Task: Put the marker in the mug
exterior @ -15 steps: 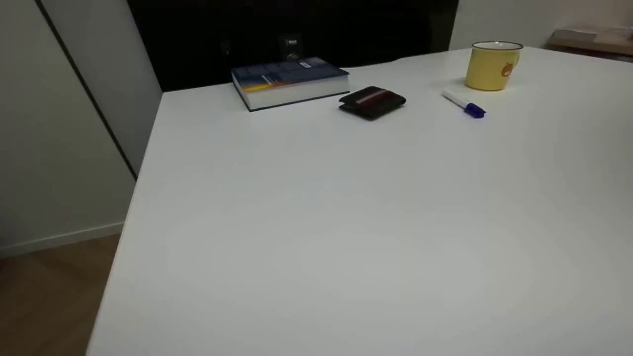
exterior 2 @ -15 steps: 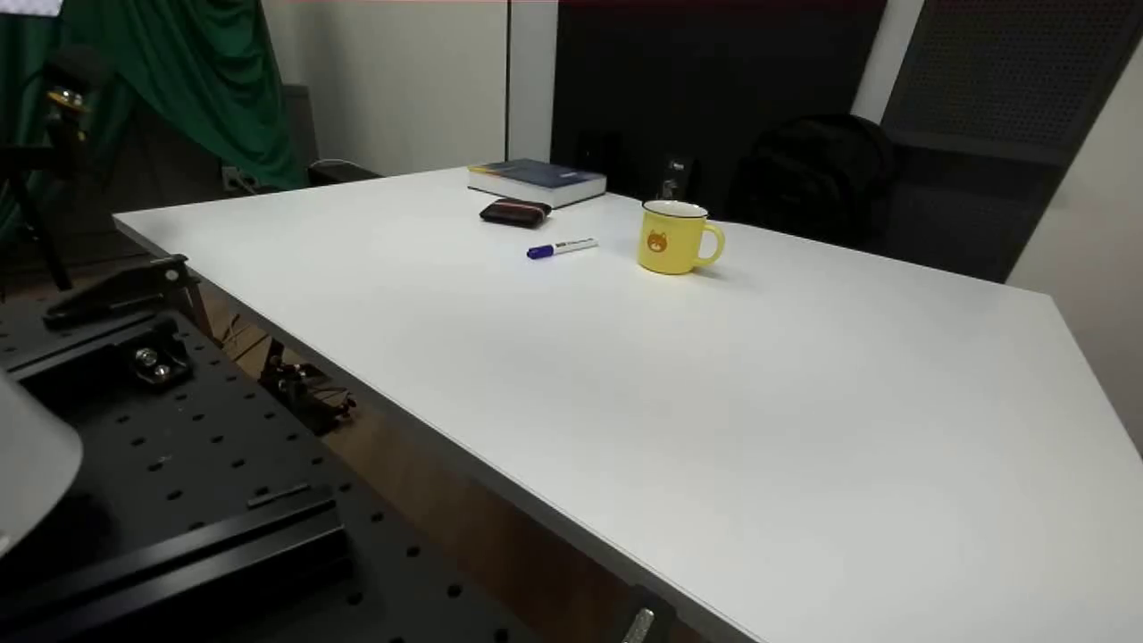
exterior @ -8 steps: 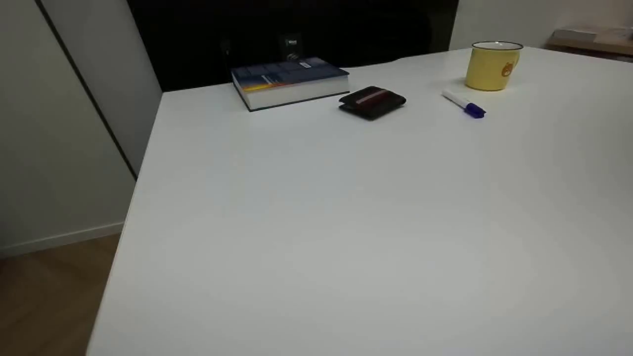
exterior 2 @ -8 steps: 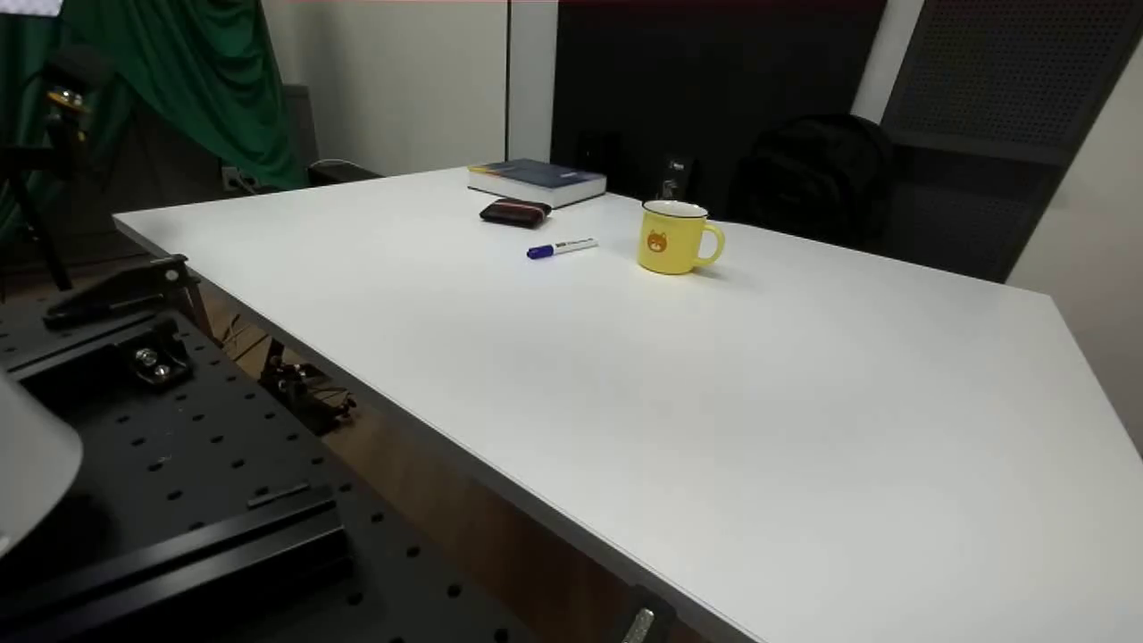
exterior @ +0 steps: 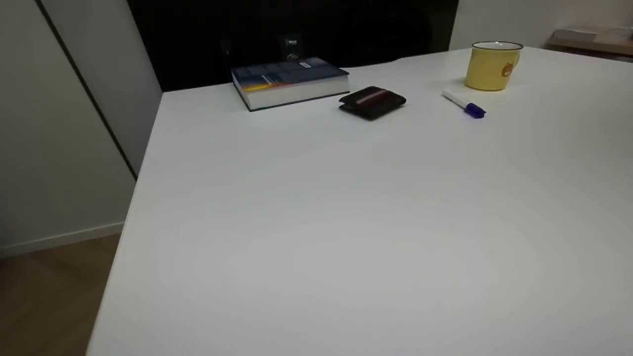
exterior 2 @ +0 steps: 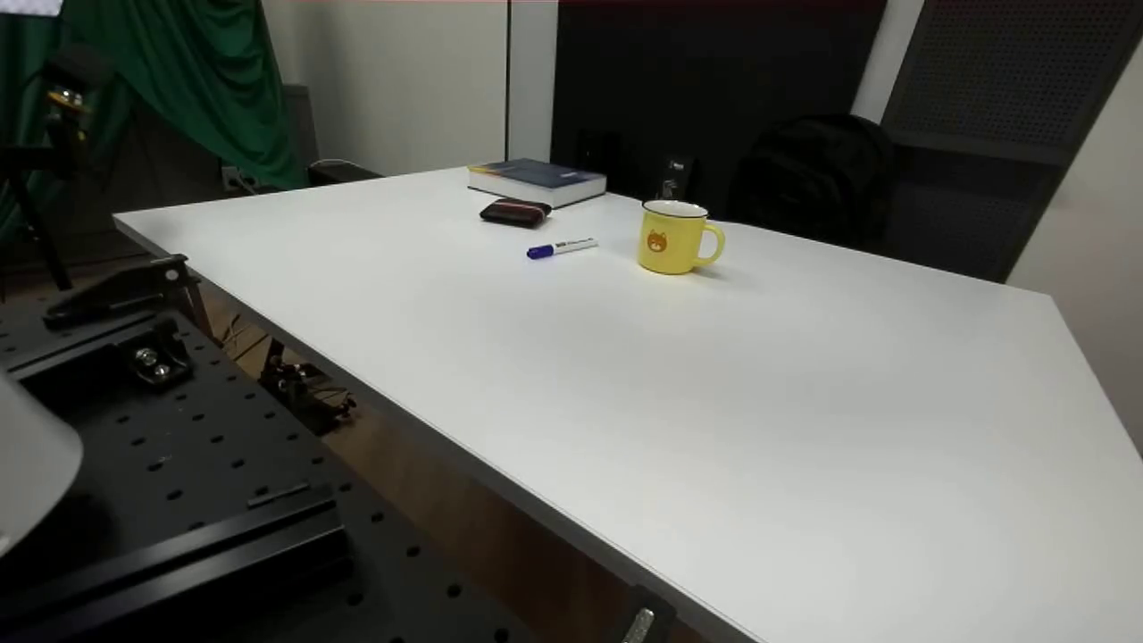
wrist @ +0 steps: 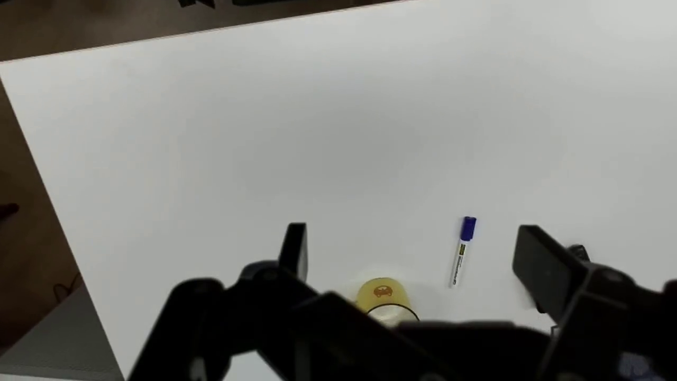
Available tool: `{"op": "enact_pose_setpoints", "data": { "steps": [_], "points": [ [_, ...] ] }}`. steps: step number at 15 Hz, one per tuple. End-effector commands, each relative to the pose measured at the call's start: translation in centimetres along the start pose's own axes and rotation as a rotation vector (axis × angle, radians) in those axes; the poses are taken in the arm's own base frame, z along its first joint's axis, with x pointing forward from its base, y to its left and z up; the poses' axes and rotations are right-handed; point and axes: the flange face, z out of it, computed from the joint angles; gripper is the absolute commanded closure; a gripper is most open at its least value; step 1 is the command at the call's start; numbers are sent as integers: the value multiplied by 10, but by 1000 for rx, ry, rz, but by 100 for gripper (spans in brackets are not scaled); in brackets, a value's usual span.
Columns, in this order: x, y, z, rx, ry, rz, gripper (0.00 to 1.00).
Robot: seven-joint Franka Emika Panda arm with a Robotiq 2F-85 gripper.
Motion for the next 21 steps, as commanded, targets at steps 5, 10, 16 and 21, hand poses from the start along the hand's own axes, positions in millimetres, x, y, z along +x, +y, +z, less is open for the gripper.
{"op": "enact_pose_setpoints", "data": {
  "steps": [5,10,16,21],
  "points": [
    [52,-23,42,-14,-39,-22,0],
    [85,-43,69,-22,-67,-52,0],
    [138,-66,106,-27,-89,-34,0],
    [179,-76,141,-21,-68,120,0]
  ]
}}
